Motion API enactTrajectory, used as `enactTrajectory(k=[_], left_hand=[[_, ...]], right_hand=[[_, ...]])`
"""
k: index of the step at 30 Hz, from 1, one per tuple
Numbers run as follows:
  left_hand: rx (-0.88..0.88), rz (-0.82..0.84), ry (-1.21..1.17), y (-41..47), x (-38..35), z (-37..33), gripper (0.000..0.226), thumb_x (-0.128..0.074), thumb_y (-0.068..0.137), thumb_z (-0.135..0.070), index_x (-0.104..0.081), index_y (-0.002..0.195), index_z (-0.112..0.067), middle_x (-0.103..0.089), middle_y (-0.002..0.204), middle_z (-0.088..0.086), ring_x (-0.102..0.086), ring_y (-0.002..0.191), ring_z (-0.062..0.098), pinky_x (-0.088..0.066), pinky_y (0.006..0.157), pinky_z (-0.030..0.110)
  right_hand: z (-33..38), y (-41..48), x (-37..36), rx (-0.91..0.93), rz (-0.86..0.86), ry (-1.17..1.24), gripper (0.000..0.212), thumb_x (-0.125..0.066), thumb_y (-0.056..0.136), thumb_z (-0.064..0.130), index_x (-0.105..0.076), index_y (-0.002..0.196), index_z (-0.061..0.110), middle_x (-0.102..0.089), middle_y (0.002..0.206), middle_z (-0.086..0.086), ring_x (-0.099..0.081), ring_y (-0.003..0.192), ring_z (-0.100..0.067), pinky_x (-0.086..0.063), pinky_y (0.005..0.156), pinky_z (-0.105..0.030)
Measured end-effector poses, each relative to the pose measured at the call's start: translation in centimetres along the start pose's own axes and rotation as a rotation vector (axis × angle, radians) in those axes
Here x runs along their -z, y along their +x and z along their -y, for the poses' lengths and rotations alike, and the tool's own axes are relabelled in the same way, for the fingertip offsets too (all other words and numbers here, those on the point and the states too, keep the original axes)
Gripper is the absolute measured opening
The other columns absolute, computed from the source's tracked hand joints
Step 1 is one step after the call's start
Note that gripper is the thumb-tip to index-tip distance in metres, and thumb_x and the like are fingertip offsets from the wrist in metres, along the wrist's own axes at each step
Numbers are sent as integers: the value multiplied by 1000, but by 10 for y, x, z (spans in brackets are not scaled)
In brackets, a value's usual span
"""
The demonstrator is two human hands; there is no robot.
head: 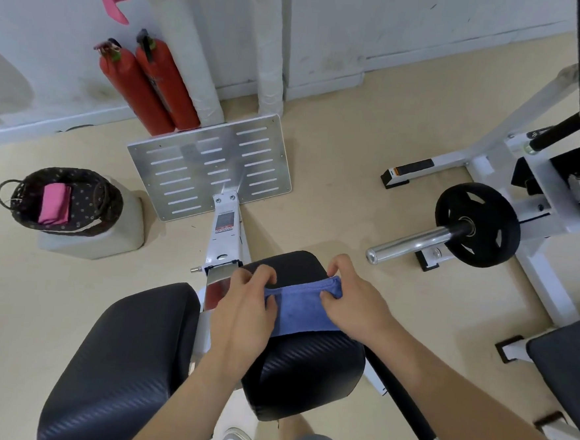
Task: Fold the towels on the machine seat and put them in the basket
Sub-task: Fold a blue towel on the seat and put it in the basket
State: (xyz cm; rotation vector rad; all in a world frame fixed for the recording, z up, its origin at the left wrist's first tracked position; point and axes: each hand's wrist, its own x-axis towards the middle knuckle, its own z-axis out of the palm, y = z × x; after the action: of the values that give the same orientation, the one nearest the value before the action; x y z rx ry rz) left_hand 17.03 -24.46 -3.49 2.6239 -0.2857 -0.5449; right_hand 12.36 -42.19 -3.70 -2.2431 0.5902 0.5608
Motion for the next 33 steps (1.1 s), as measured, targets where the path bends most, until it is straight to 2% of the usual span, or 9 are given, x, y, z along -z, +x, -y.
enactTrajectory(k=[5, 9, 13, 17, 21, 24, 26, 29, 33], left_hand=[[-394, -149, 327, 2, -10, -3, 29, -56, 68, -13, -60, 92, -30, -52, 96, -2, -48, 90, 23, -27, 74, 34], [-583, -24, 402, 5, -13, 10, 24, -73, 67, -20, -70, 90, -24, -66, 81, -7, -60, 74, 16, -49, 68, 30], [-588, 77, 350, -5, -4, 16, 30, -51, 78, -39, -71, 90, -20, -72, 88, -4, -66, 77, 16, -53, 84, 31], [-562, 112, 513, -3, -4, 9, 34, -59, 67, -38, -67, 94, -19, -71, 87, -3, -66, 75, 17, -45, 99, 40], [-449, 205, 620, 10, -9, -9, 34, -56, 78, -25, -57, 111, -16, -66, 100, 2, -62, 92, 22, -28, 110, 36], [-403, 183, 612, 20, -6, -20, 25, -54, 82, -21, -52, 106, -16, -65, 99, 4, -61, 93, 24, -32, 102, 32], [-327, 197, 485, 25, 4, -19, 23, -56, 79, -27, -54, 100, -19, -66, 93, 0, -63, 88, 22, -41, 84, 27], [-133, 292, -80, 15, 38, -6, 36, -63, 64, -42, -58, 96, -27, -68, 85, -6, -65, 79, 17, -54, 73, 35], [18, 250, -696, -42, 84, 6, 36, -73, 62, -19, -58, 94, -28, -70, 82, 1, -66, 76, 23, -57, 70, 42]], right_hand=[[-4, -5, -11, 74, -230, 88, 34, -62, 78, 8, -47, 99, 30, -39, 113, 4, -52, 92, -17, -46, 76, -31], [-8, -14, -18, 446, -403, -392, 24, -62, 71, 6, -63, 83, 26, -57, 106, 8, -49, 104, -15, -29, 83, -31], [-16, -18, -12, 491, -288, -518, 24, -43, 82, 23, -64, 92, 30, -62, 98, 19, -56, 103, -7, -27, 89, -35], [-21, -20, 5, 439, -45, -481, 42, -50, 80, 49, -58, 118, 32, -59, 120, 17, -52, 116, -6, -33, 96, -35], [-14, -8, 17, 345, 117, -405, 55, -57, 85, 27, -42, 137, 32, -48, 135, 15, -43, 126, -7, -27, 105, -30], [-1, -2, 18, 264, 104, -250, 47, -59, 77, 13, -54, 119, 33, -61, 114, 12, -53, 107, -10, -38, 99, -34], [6, 0, 25, 169, 84, -3, 42, -65, 73, 10, -60, 110, 30, -65, 103, 10, -59, 97, -9, -47, 91, -31], [22, -14, 43, 91, 144, 535, 49, -76, 75, 18, -59, 121, 21, -68, 113, 4, -63, 108, -13, -50, 93, -28], [71, -52, 47, 231, 410, 885, 66, -75, 76, 35, -49, 134, 17, -61, 129, -8, -58, 120, -22, -48, 99, -40]])
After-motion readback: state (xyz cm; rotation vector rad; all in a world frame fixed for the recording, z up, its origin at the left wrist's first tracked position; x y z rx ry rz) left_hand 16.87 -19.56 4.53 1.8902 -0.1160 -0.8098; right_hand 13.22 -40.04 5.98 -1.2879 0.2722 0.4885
